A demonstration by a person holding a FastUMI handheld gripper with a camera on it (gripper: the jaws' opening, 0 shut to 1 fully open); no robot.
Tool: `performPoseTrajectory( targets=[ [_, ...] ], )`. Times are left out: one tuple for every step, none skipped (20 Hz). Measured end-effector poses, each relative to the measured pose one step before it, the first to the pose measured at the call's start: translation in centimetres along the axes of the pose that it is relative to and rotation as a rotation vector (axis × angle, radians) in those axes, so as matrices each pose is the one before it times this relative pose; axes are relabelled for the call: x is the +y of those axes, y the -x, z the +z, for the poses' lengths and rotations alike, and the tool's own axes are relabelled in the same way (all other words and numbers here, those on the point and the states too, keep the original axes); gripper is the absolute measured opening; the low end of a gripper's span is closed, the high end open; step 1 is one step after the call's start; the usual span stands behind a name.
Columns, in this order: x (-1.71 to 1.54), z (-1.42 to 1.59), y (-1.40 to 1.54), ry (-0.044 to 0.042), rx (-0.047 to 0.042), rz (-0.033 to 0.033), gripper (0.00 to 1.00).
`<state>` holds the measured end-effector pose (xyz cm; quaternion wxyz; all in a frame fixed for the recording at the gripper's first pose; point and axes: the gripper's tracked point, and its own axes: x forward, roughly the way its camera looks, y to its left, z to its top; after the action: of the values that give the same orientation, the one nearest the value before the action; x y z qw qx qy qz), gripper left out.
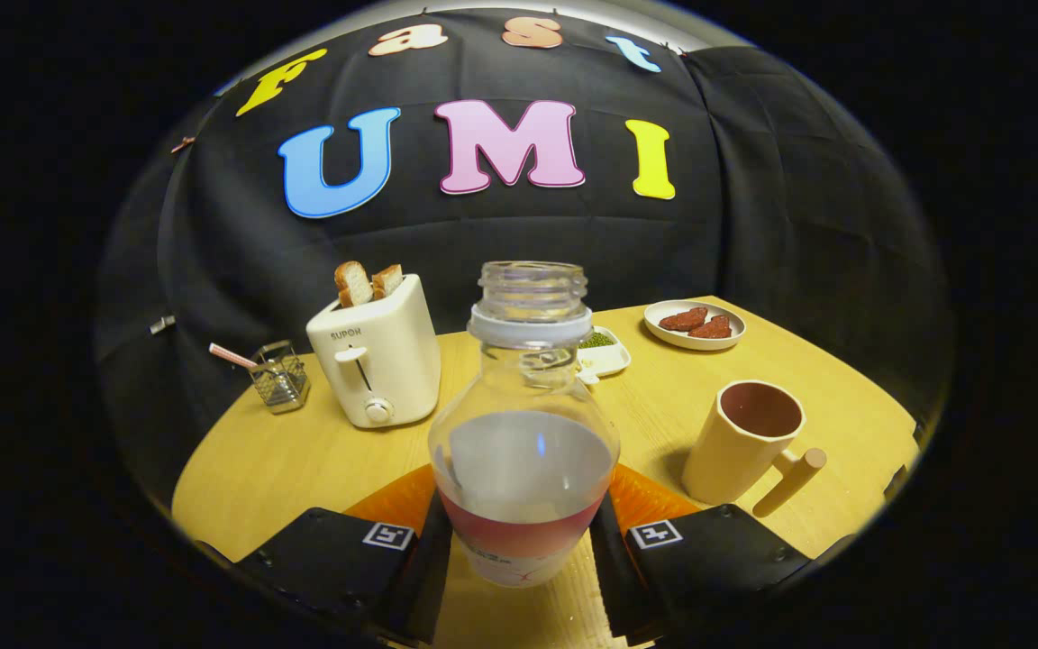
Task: Take the bottle from table, then pour the juice into the cup, finally place the bottle on the coaster
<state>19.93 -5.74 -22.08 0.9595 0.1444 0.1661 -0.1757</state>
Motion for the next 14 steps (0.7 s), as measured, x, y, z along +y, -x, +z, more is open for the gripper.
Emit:
performPoseTrajectory(
  targets=[
    [0.076,0.176,0.518,-0.03759,0.01586,0.00401,0.71],
    [0.151,0.318,0.635,-0.03379,0.00426,0.00782,0.71],
    [0.083,0.144,0.666,-0.03517,0.00835,0.01124,0.71],
    [0.072,0.208,0.550,-0.03821,0.01120,0.01821,0.71],
    [0.306,0.181,0.668,-0.03481,0.00958,0.02163,0.71],
    [0.108,0.374,0.545,-0.03299,0.00610,0.01794,0.71],
    [0.126,0.429,0.459,-0.03129,0.00441,0.01968,0.71],
    [0.015,0.509,0.267,-0.03479,0.00452,0.01485,0.71],
    [-0.008,0.367,0.171,-0.03932,0.00856,0.01765,0.71],
    [0.055,0.460,0.012,-0.03818,0.00597,0.01230,0.71],
    [0.062,0.438,-0.038,-0.03630,0.00401,0.00991,0.71],
    [0.022,0.413,-0.025,-0.03685,0.00586,0.01161,0.71],
    [0.070,0.449,0.016,-0.03897,0.00729,0.01161,0.71],
    [-0.101,0.678,0.005,-0.04062,0.00063,0.01103,0.72]
  ],
)
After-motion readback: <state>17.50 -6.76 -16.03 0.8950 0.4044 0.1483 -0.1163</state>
